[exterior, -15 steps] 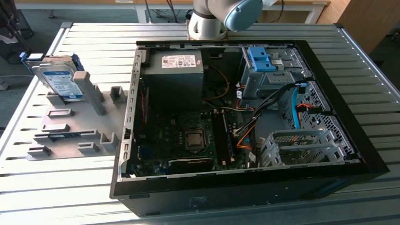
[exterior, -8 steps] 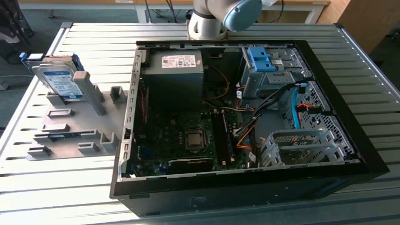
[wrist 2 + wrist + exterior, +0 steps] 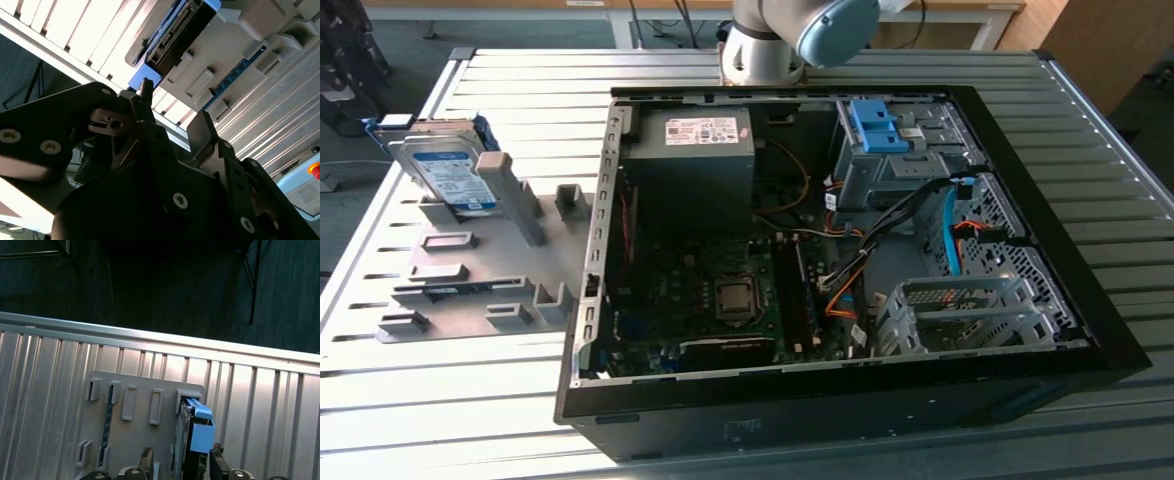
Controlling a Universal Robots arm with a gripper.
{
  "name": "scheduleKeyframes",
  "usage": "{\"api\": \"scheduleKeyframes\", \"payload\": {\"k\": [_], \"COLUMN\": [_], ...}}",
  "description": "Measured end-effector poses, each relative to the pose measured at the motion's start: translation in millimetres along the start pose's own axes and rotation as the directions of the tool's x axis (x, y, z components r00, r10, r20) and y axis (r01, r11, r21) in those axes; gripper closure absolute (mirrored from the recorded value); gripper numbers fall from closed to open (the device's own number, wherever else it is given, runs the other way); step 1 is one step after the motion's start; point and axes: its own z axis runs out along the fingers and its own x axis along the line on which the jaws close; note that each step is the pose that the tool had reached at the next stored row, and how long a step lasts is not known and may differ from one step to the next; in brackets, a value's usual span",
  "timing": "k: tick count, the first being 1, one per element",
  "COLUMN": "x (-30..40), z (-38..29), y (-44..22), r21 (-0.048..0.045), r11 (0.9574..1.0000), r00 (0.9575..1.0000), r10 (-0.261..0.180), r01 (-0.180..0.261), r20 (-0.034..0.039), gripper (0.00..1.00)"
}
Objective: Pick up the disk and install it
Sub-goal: 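Pick up the disk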
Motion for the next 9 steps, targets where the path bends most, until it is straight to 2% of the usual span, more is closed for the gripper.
{"api": "scheduleKeyframes", "payload": {"k": [1, 2, 9], "x": [0.0, 0.0, 0.0], "z": [0.1, 0.1, 1.7], "y": [0.0, 0.0, 0.0], "r21": [0.0000, 0.0000, 0.0001], "r11": [1.0000, 1.0000, 1.0000], "r00": [1.0000, 1.0000, 1.0000], "r10": [0.000, 0.000, 0.008], "r01": [0.000, 0.000, -0.008], "r20": [0.0000, 0.0000, 0.0001], "gripper": [0.47, 0.41, 0.41]}}
